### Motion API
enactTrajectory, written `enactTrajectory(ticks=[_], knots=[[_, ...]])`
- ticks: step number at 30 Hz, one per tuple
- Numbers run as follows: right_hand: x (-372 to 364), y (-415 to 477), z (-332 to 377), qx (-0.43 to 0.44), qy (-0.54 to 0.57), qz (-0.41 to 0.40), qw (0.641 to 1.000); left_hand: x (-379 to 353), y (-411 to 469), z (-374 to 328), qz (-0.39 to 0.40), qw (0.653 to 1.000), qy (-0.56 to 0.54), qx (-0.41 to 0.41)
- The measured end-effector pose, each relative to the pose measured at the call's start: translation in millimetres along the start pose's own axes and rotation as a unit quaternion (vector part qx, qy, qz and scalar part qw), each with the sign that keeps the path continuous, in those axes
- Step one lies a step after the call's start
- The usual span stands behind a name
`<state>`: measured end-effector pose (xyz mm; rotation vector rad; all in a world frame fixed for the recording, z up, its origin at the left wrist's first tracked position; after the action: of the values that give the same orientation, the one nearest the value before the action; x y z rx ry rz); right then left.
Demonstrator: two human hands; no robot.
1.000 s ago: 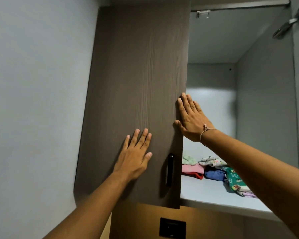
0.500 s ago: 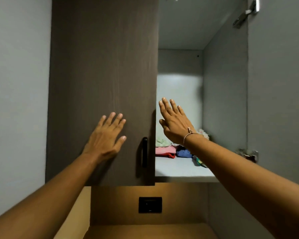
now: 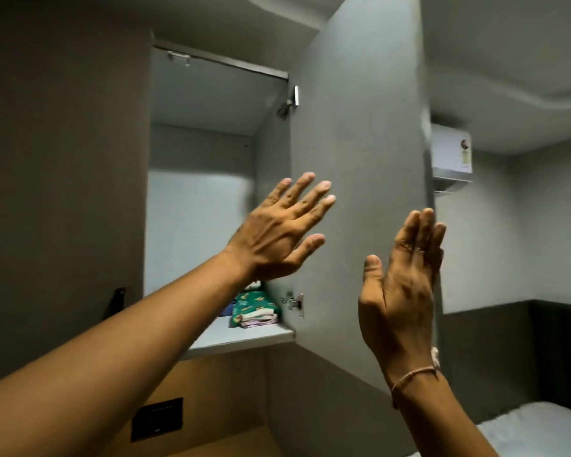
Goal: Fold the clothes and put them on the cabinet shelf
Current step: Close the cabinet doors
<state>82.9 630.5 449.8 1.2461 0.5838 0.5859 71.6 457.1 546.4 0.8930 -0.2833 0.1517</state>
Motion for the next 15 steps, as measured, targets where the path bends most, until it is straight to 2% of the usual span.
enactTrajectory(ticks=[3, 7, 9, 15], knots=[[28, 7, -27, -0.072, 0.016, 0.015, 0.997, 2, 45, -47, -0.001, 0.999, -0.001, -0.050], [35, 14, -61, -0.155, 0.060, 0.119, 0.979, 0, 90, -78, 0.023, 0.996, 0.029, -0.087], [33, 14, -68, -0.175, 0.094, 0.154, 0.968, -1, 106, -84, 0.033, 0.993, 0.052, -0.102], [39, 12, -67, -0.177, 0.137, 0.173, 0.959, -3, 115, -88, 0.066, 0.985, 0.086, -0.131]])
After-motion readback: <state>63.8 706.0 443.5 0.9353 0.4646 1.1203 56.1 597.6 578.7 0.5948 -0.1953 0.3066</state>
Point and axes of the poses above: each hand's wrist, its own y-axis towards the middle knuckle, its own x-axis out of the back of the hand, z = x × y, the point moved 2 cm from there along y, towards the middle knuckle, and after that the axes turned 5 degrees about x, right-handed, at the moved point
